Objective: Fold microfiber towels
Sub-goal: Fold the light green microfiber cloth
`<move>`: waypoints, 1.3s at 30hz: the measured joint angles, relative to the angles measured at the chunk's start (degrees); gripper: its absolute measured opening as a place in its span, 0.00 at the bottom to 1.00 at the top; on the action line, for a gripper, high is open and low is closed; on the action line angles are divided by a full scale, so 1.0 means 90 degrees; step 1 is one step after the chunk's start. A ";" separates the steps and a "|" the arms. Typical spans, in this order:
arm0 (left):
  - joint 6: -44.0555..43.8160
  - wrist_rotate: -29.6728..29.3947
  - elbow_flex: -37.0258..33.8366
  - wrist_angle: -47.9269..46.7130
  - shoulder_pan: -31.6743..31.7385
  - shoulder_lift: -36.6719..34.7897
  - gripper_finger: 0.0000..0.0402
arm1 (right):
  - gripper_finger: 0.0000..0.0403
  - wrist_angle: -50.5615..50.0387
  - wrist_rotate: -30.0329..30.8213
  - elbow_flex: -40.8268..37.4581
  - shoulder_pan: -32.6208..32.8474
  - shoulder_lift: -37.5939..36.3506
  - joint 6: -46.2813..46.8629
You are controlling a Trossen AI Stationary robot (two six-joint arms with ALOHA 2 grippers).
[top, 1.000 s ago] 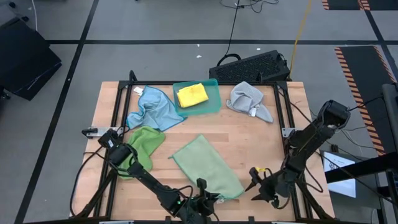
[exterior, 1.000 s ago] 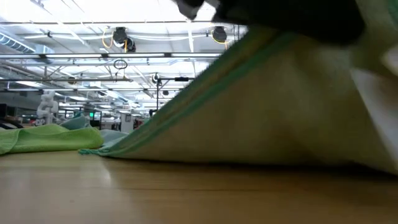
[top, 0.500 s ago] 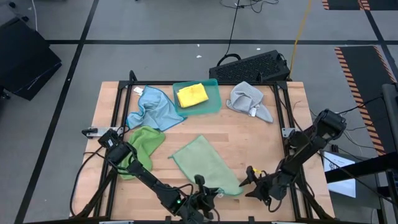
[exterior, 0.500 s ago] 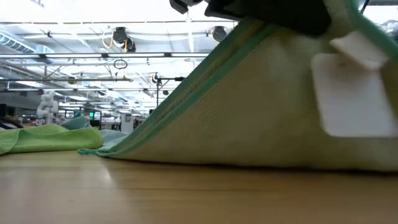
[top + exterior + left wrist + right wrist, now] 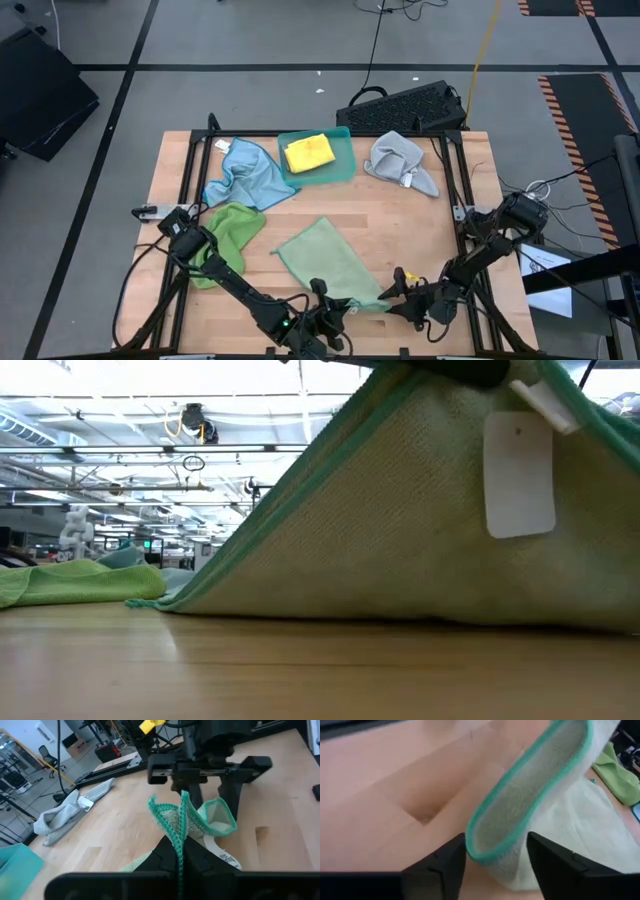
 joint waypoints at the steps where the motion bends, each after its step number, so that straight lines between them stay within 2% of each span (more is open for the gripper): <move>1: -0.0022 -0.0063 0.0000 -0.0002 0.0001 0.0000 0.02 | 0.44 0.0131 -0.0002 0.0000 0.0002 0.0062 -0.0005; 6: -0.0119 -0.0158 0.0000 -0.0074 0.0000 0.0000 0.01 | 0.28 0.0527 0.0000 0.0000 0.0056 0.0203 -0.0011; 12: -0.0710 -0.0161 0.0000 -0.0649 0.0000 0.0000 0.02 | 0.10 0.0811 -0.0054 0.0000 0.0104 0.0157 0.0002; 17: -0.1358 -0.0143 0.0000 -0.1308 -0.0039 0.0000 0.02 | 0.01 0.1307 -0.0202 0.0002 0.0102 0.0154 -0.0001; 27: -0.1605 -0.0160 0.0000 -0.1555 -0.0321 0.0000 0.03 | 0.09 0.1536 -0.0206 0.0002 0.0102 -0.0038 0.0224; 34: -0.2298 -0.0116 0.0000 -0.1969 -0.0330 0.0002 0.03 | 0.24 0.1018 -0.0203 0.0002 0.0109 -0.0035 0.0845; 39: -0.2380 -0.0111 0.0000 -0.1999 -0.0309 0.0000 0.01 | 0.37 0.0914 -0.0203 0.0055 0.0267 -0.0037 0.1160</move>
